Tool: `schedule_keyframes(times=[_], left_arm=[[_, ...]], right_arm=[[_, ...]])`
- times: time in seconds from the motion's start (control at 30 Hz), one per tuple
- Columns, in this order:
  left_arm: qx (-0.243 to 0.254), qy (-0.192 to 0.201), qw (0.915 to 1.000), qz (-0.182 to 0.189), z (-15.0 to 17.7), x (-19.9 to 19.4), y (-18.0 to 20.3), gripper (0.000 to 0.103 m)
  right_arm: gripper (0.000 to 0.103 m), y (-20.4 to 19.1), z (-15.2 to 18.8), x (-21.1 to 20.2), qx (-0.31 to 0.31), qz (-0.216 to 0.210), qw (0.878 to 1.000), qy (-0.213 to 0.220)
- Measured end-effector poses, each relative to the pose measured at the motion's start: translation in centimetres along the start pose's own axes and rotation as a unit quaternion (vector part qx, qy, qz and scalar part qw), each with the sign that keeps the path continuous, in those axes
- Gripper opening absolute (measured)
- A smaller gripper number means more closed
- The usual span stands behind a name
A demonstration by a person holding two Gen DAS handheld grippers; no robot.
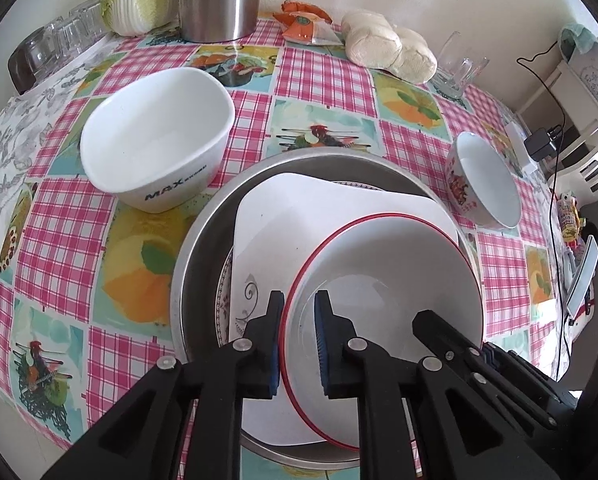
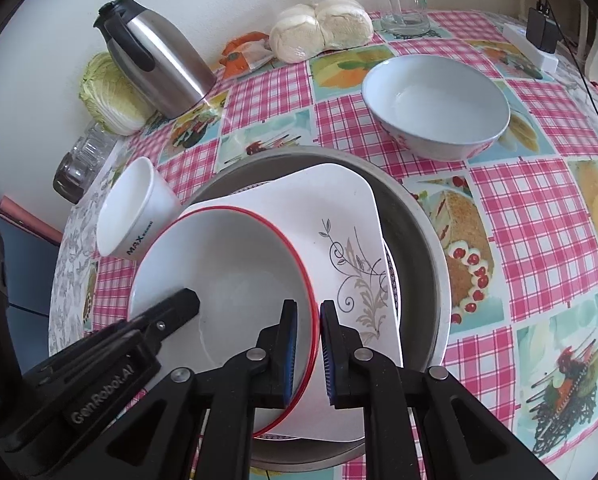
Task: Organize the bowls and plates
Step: 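Lower the red-rimmed bowl with both tools onto the square plate in the tray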
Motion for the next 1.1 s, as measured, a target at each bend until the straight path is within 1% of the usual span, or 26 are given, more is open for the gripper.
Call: schedule_keyframes(times=[0.1, 0.57, 0.83, 0.9, 1.03, 1.1], left_arm=[[-0.007, -0.001, 0.9999, 0.009, -0.03, 0.19, -0.19, 0.014], [-0.004, 0.01, 0.9999, 0.011, -0.67, 0.22, 0.13, 0.016], [-0.01, 0.007, 0.9998, 0.017, -0.68, 0.35, 0.02, 0.016], [-0.013, 0.008, 0.9997, 0.02, -0.69, 0.33, 0.01, 0.017], [-0.026, 0.006, 0.9991, 0.032, -0.59, 0.23, -0.08, 0.021], [-0.029, 0.004, 0.999, 0.034, -0.56, 0.24, -0.13, 0.021]], right_arm=[[0.015, -0.04, -0.1, -0.01, -0.002, 0.005, 1.0, 0.004], [0.016, 0.08, -0.38, 0.07, 0.003, 0.006, 1.0, 0.008], [0.016, 0.21, -0.45, 0.06, 0.006, 0.004, 1.0, 0.009], [0.016, 0.22, -0.43, 0.07, 0.005, 0.005, 1.0, 0.009], [0.016, 0.15, -0.57, 0.15, 0.001, 0.004, 1.0, 0.009], [0.016, 0.17, -0.61, 0.2, 0.003, 0.002, 1.0, 0.008]])
Point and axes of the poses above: each gripper's, at about its wrist camera, not at the fingertips, and x roughly the way its jaws point, y to its right, z to its underside, the point moved 6 cm from there along x, roughly the way its jaws point, and after that the axes turned 9 degrees about z, right-handed, at the moved point
